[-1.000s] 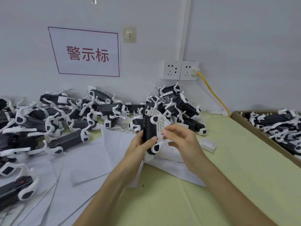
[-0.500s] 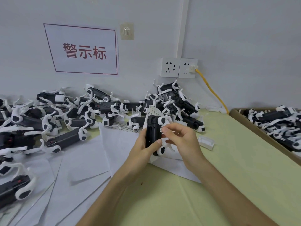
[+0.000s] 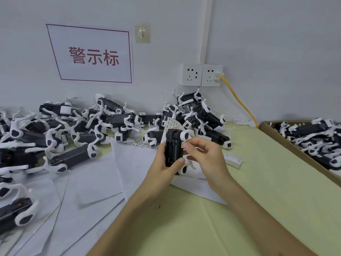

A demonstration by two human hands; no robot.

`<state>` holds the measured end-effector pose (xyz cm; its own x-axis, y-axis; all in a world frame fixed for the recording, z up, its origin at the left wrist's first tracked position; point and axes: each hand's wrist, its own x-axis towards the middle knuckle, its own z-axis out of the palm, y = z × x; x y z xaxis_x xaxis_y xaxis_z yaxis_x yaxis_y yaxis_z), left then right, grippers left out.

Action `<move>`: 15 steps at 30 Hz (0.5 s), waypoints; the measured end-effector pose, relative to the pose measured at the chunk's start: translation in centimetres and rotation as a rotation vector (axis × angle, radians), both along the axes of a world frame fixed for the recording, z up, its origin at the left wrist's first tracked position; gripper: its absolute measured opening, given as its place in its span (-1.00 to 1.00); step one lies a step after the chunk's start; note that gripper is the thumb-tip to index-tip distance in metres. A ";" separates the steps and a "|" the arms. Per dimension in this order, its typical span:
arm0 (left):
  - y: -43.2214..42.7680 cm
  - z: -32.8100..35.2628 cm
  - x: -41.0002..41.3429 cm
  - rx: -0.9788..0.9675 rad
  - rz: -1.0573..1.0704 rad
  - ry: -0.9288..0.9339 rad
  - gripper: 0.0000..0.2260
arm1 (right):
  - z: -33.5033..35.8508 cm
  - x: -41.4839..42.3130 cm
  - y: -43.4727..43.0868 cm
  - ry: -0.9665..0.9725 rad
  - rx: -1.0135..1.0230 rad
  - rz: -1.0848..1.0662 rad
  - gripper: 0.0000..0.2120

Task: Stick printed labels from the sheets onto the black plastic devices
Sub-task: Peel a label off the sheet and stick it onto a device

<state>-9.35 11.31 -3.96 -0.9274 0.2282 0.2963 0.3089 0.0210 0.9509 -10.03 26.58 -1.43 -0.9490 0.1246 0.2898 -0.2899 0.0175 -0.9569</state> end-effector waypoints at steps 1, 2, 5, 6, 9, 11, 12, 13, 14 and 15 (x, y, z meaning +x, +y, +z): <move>0.0 0.0 0.1 -0.005 0.001 0.001 -0.60 | 0.0 0.0 0.0 0.002 0.001 -0.001 -0.94; 0.0 0.0 0.1 -0.010 0.000 0.003 -0.60 | 0.0 0.0 0.0 0.004 0.002 -0.003 -0.94; 0.1 0.0 0.2 -0.018 0.005 0.004 -0.60 | -0.2 0.1 -0.1 0.013 0.000 -0.018 -0.95; 0.1 0.0 0.3 -0.018 0.009 0.002 -0.59 | -0.3 0.1 -0.2 0.018 0.001 -0.027 -0.95; 0.2 -0.1 0.4 -0.016 0.018 0.001 -0.59 | -0.5 0.1 -0.4 0.026 0.003 -0.052 -0.93; 0.3 -0.1 0.5 -0.023 0.019 -0.001 -0.59 | -0.7 0.0 -0.4 0.027 0.002 -0.062 -0.94; 0.3 -0.1 0.5 -0.025 0.018 0.001 -0.59 | -0.7 -0.1 -0.4 0.029 0.004 -0.068 -0.94; 0.3 0.0 0.5 -0.028 0.015 0.004 -0.58 | -0.8 -0.1 -0.4 0.030 0.007 -0.073 -0.95; 0.3 0.0 0.6 -0.032 0.014 0.007 -0.58 | -0.9 -0.1 -0.5 0.032 0.009 -0.077 -0.95; 0.3 0.0 0.6 -0.035 0.013 0.011 -0.57 | -0.9 -0.2 -0.5 0.033 0.008 -0.080 -0.95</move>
<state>-8.73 11.64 -3.92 -0.9273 0.2265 0.2980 0.3184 0.0587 0.9462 -10.20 26.10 -2.36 -0.9260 0.1972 0.3219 -0.3185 0.0499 -0.9466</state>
